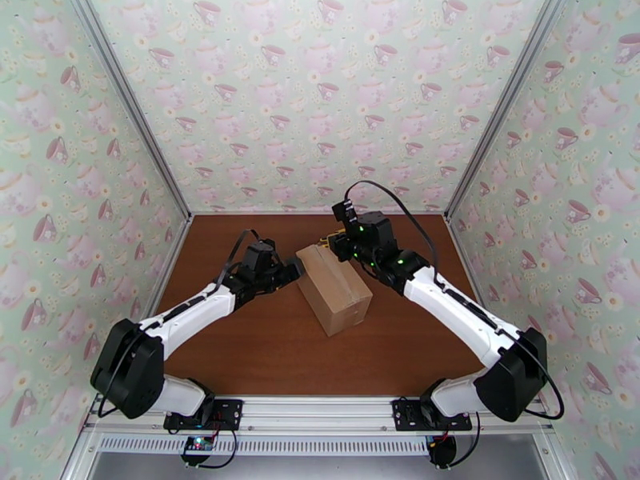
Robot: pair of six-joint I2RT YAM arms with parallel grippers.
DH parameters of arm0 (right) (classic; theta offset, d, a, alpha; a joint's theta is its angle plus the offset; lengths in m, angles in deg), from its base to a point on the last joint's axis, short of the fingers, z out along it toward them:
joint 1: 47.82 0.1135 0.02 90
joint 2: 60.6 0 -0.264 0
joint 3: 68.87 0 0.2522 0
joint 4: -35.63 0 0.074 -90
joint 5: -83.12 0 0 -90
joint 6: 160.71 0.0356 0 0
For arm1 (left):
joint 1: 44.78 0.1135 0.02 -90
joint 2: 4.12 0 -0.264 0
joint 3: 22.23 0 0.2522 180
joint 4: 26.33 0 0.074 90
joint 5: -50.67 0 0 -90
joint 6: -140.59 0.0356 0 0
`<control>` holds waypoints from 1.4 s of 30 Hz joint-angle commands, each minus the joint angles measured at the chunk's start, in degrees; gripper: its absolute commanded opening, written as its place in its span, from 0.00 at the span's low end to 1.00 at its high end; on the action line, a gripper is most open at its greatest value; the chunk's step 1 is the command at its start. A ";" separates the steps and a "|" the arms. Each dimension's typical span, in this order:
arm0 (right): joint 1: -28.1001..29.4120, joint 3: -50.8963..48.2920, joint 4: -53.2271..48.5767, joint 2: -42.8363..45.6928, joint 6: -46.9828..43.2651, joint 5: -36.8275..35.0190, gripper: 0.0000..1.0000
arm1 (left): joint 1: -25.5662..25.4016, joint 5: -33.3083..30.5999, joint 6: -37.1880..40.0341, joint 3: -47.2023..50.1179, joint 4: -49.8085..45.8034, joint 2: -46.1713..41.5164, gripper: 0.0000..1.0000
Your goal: Unpack the express box
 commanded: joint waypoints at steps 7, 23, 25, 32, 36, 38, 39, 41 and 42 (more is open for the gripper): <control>0.85 2.43 1.41 -0.65 -1.28 -1.21 0.00 | -0.18 0.59 -0.70 -1.83 0.57 0.42 0.83; 1.92 2.34 1.08 -1.89 -1.96 -2.09 0.00 | -0.01 0.33 -0.35 -2.08 -0.06 -0.12 0.84; 2.08 2.33 1.06 -1.80 -1.97 -2.37 0.00 | 0.03 0.42 -0.32 -2.01 0.01 -0.03 0.83; 2.42 2.57 0.67 -1.36 -2.16 -3.06 0.00 | 0.06 0.59 -0.35 -1.88 0.20 0.00 0.84; 2.68 2.65 0.44 -0.83 -2.33 -3.10 0.00 | 0.08 0.68 -0.45 -1.75 0.42 0.03 0.84; 2.69 2.58 0.36 -0.69 -2.32 -3.13 0.00 | 0.07 0.67 -0.49 -1.75 0.55 0.00 0.84; 2.69 2.54 0.27 -0.77 -2.29 -3.16 0.00 | 0.08 0.68 -0.44 -1.75 0.57 -0.03 0.84; 2.73 2.30 0.27 -0.84 -2.17 -3.30 0.00 | 0.08 0.74 -0.44 -1.74 0.57 -0.09 0.84; 2.78 2.22 0.19 -0.99 -2.22 -3.40 0.00 | 0.08 0.75 -0.58 -1.75 0.55 -0.16 0.84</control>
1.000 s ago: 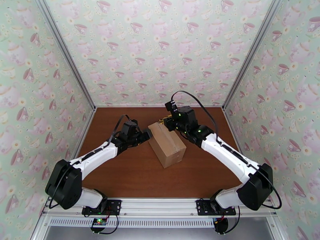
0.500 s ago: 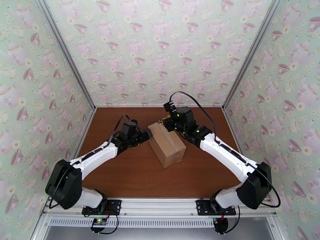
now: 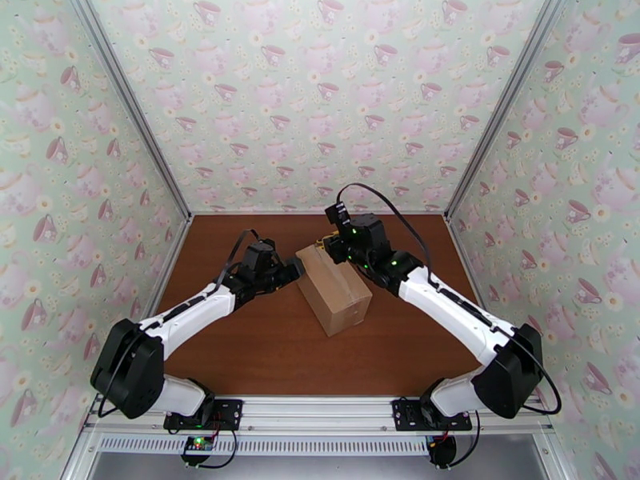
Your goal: Unpack the express box
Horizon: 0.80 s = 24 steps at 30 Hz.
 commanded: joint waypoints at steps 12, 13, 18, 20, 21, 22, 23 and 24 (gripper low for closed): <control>0.49 0.77 -0.02 0.21 -1.38 -3.76 0.00 | 0.08 0.65 -0.55 -1.91 0.37 -0.29 0.83; 0.49 0.75 0.25 0.51 -1.51 -3.87 0.00 | 0.08 0.66 -0.53 -1.92 0.38 -0.21 0.83; 0.50 1.07 -0.30 0.67 -1.85 -3.64 0.00 | 0.06 0.61 -0.71 -1.97 0.51 -0.21 0.83; 0.49 0.94 -0.52 0.54 -1.73 -3.37 0.00 | 0.03 0.61 -0.75 -2.09 0.53 -0.29 0.84; 0.51 0.85 -0.52 0.49 -1.64 -3.22 0.00 | 0.06 0.58 -0.77 -2.10 0.55 -0.38 0.83; 0.51 0.68 -0.45 0.53 -1.57 -3.09 0.00 | 0.06 0.50 -0.78 -2.19 0.56 -0.38 0.83; 0.48 0.44 -0.43 0.56 -1.53 -3.08 0.00 | 0.03 0.41 -0.79 -2.41 0.55 -0.43 0.83; 0.54 0.31 -0.43 0.55 -1.54 -3.08 0.00 | 0.05 0.39 -0.77 -2.45 0.59 -0.38 0.84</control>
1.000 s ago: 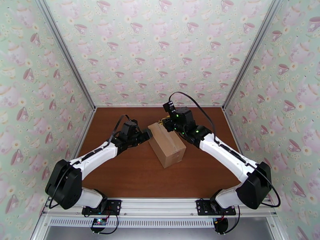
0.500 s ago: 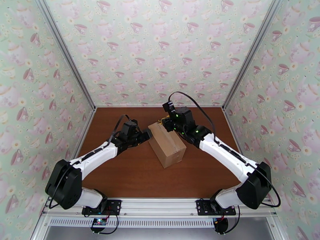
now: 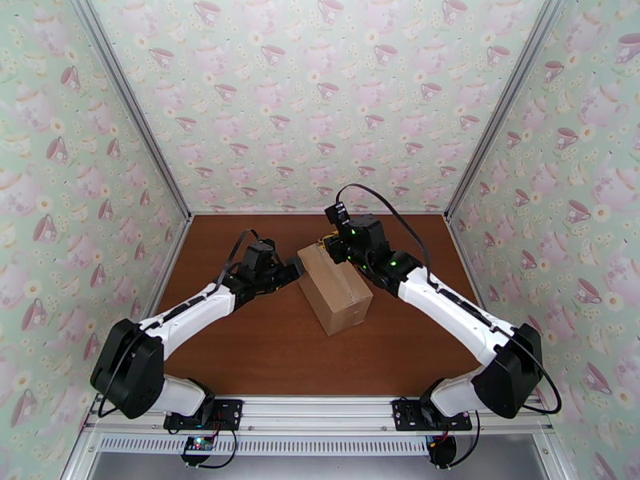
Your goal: Unpack the express box
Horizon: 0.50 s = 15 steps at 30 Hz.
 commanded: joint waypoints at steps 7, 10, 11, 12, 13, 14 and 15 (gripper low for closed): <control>0.23 -0.95 0.03 0.56 -0.41 -0.89 0.00 | -0.05 -0.22 -0.40 -6.69 0.80 2.61 0.87; 0.36 -1.05 0.12 0.54 -0.32 -0.93 0.00 | -0.18 0.11 -0.51 -8.64 0.37 4.89 0.87; 0.24 -1.18 0.12 0.58 -0.37 -0.96 0.00 | -0.34 0.07 -0.36 -9.40 -0.13 5.73 0.87; 0.28 -1.17 0.12 0.68 -0.24 -1.03 0.00 | -0.52 -0.19 -0.11 -10.23 -1.39 6.64 0.87; 0.29 -1.14 0.12 0.65 -0.28 -1.18 0.00 | -0.68 -0.26 0.11 -10.83 -2.69 7.37 0.87; 0.23 -1.19 0.09 0.67 -0.18 -1.06 0.00 | -0.86 -0.30 0.27 -11.25 -3.72 7.89 0.87; 0.24 -1.25 0.12 0.71 -0.15 -1.15 0.00 | -1.10 -0.52 0.39 -11.31 -4.59 8.28 0.86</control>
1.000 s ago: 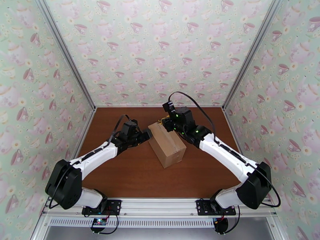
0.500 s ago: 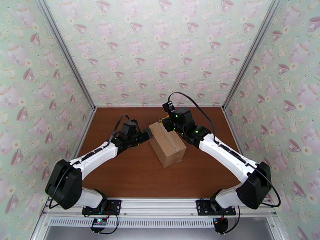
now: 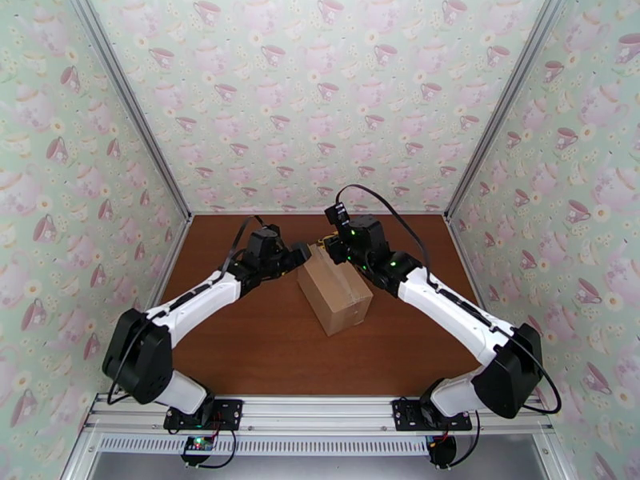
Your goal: Unpack the express box
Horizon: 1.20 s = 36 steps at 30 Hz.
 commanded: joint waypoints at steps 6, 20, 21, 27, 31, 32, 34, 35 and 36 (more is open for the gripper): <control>0.29 -1.25 0.04 1.15 -0.29 -1.05 0.00 | -1.11 -1.49 0.33 -0.49 -6.73 2.72 0.86; 2.05 -1.83 -1.55 0.73 -2.89 -2.63 0.00 | -1.13 -2.20 -0.64 1.09 -5.20 3.19 0.85; 2.29 -2.02 -1.53 0.75 -2.90 -2.66 0.00 | -1.13 -2.06 -0.77 1.17 -5.03 3.22 0.85; 2.82 -2.59 -2.53 0.79 -2.80 -3.03 0.00 | -1.02 -1.85 -1.34 1.62 -3.68 3.62 0.85; 3.00 -3.38 -2.91 1.42 -2.44 -3.18 0.00 | -0.94 -2.02 -1.78 1.98 -2.72 3.65 0.85; 3.03 -3.55 -3.04 1.62 -2.28 -3.16 0.00 | -0.93 -2.02 -1.91 2.04 -2.34 3.74 0.85; 3.07 -3.73 -3.33 2.10 -1.97 -3.08 0.00 | -0.93 -2.06 -2.07 1.91 -2.02 3.92 0.85; 3.12 -3.78 -3.54 2.27 -1.76 -3.07 0.00 | -0.94 -2.04 -2.07 1.78 -1.89 4.10 0.85; 3.19 -3.98 -3.72 2.54 -1.51 -2.90 0.00 | -0.93 -2.06 -2.07 1.69 -1.81 4.31 0.85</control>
